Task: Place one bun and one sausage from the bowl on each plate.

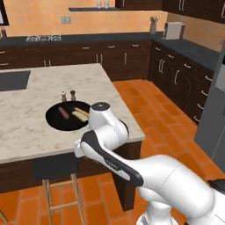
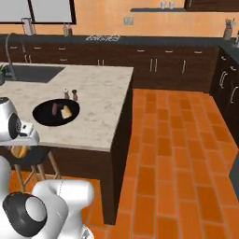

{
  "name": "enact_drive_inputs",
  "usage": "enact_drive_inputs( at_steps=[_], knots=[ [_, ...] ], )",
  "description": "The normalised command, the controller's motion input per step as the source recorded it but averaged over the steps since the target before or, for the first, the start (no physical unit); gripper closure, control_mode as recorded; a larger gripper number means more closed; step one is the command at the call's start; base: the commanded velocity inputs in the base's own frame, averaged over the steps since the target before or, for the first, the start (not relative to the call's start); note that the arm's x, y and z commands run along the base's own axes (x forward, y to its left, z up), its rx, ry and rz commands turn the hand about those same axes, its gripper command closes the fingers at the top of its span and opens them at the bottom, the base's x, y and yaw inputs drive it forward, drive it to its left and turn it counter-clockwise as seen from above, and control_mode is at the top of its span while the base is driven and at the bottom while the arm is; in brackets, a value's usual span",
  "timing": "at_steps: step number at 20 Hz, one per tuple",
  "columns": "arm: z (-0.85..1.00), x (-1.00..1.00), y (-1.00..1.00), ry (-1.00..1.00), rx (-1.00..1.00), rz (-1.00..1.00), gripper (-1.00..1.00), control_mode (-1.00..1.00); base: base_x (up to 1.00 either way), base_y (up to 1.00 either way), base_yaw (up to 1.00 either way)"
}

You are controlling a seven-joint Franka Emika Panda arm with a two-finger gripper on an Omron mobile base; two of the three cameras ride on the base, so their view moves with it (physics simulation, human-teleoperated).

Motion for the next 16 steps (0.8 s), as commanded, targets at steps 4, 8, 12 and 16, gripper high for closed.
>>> enact_drive_inputs(
  at_steps=[4,8,12,16],
  knots=[
    [0.0,0.0,0.0,0.0,0.0,0.0,1.0,1.0,-0.35,1.0,-0.02],
    [0.0,0.0,0.0,0.0,0.0,0.0,1.0,1.0,-0.08,1.0,-0.04],
    [0.0,0.0,0.0,0.0,0.0,0.0,1.0,1.0,0.0,1.0,-0.1],
    [0.0,0.0,0.0,0.0,0.0,0.0,1.0,1.0,-0.07,1.0,-0.11]
  ],
)
